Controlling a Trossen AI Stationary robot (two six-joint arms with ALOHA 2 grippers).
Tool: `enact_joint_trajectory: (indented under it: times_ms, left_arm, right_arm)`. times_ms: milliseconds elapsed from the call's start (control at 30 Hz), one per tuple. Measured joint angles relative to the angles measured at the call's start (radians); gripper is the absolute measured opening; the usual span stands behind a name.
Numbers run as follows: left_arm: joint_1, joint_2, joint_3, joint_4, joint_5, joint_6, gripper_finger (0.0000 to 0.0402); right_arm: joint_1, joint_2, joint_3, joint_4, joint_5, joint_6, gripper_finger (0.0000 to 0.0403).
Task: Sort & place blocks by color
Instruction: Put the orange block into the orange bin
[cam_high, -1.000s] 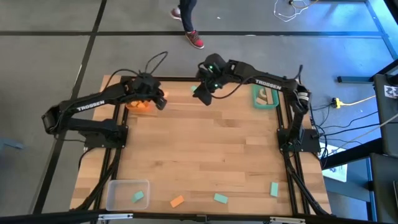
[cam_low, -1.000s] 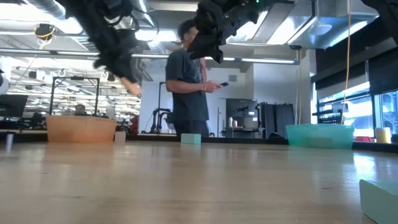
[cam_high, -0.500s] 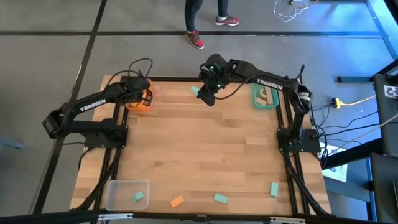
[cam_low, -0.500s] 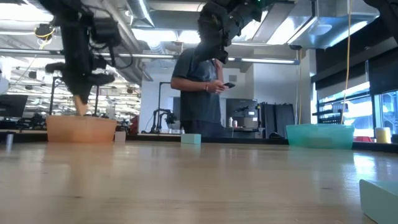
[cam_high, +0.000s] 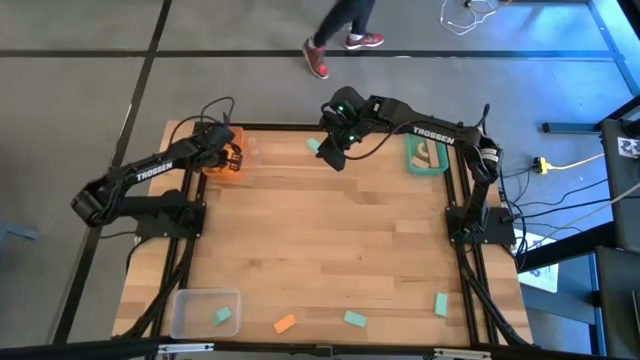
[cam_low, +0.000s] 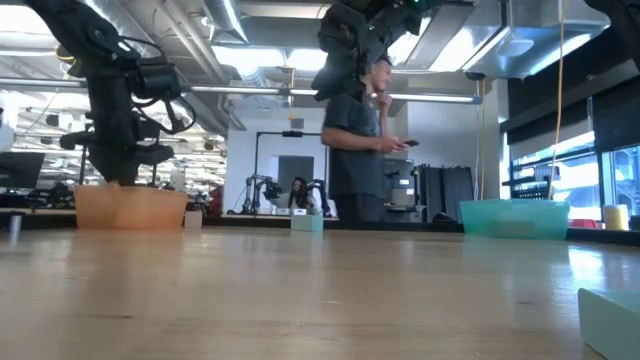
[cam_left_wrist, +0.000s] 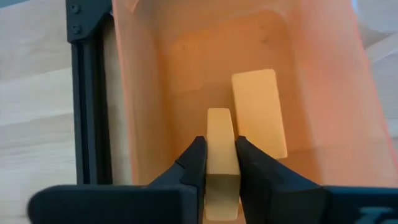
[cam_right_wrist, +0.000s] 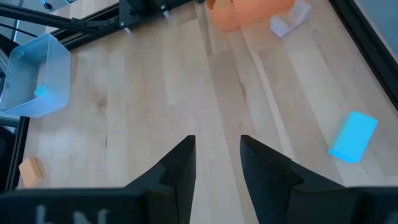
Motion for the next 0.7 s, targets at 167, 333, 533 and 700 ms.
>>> enact_joint_trajectory:
  times_ms: [167,333,533,700]
  left_arm:
    - [0.013,0.000,-0.001,0.010,-0.016,0.004,0.0106]
    - [0.010,-0.001,-0.001,0.058,-0.034,0.070,0.0117]
    - [-0.012,-0.004,0.002,0.048,-0.024,0.073,0.0120]
    - [-0.067,-0.031,0.041,0.036,0.168,0.136,0.0120]
  right_arm:
    - [0.000,0.000,0.000,0.000,0.000,0.001,0.0126]
    - [0.000,0.000,0.000,0.000,0.000,0.003,0.0126]
    - [0.000,0.001,0.000,-0.001,0.000,0.012,0.0126]
    - [0.000,0.001,0.000,-0.015,0.000,0.061,0.0126]
